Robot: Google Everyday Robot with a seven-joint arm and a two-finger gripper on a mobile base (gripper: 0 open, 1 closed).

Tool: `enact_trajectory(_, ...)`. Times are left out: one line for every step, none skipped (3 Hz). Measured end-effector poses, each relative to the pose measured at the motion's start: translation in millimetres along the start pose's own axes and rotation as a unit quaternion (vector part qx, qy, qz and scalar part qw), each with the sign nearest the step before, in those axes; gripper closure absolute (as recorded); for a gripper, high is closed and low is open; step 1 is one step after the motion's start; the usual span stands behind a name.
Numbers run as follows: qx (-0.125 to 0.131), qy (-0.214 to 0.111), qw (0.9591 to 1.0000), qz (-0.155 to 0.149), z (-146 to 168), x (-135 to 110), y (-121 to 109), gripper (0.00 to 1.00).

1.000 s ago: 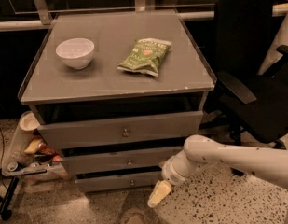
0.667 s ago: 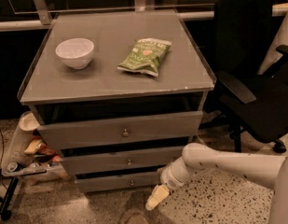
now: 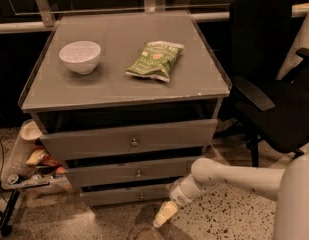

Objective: Open bottom drawer

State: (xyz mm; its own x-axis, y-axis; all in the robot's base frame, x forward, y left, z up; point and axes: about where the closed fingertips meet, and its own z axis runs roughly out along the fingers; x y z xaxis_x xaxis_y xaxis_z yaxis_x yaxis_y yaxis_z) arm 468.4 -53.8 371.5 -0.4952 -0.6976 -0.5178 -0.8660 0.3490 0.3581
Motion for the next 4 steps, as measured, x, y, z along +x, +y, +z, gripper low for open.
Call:
enact_trajectory(0.011, -0.011, 0.9997, 0.017, 42, 17, -36, 0.0)
enact_trajectory(0.028, -0.017, 0.9992, 0.025, 67, 28, -62, 0.0)
enact_trajectory(0.055, -0.012, 0.998, 0.028, 81, 37, -88, 0.0)
enact_trajectory(0.076, -0.008, 0.9966, 0.03, 85, 44, -112, 0.0)
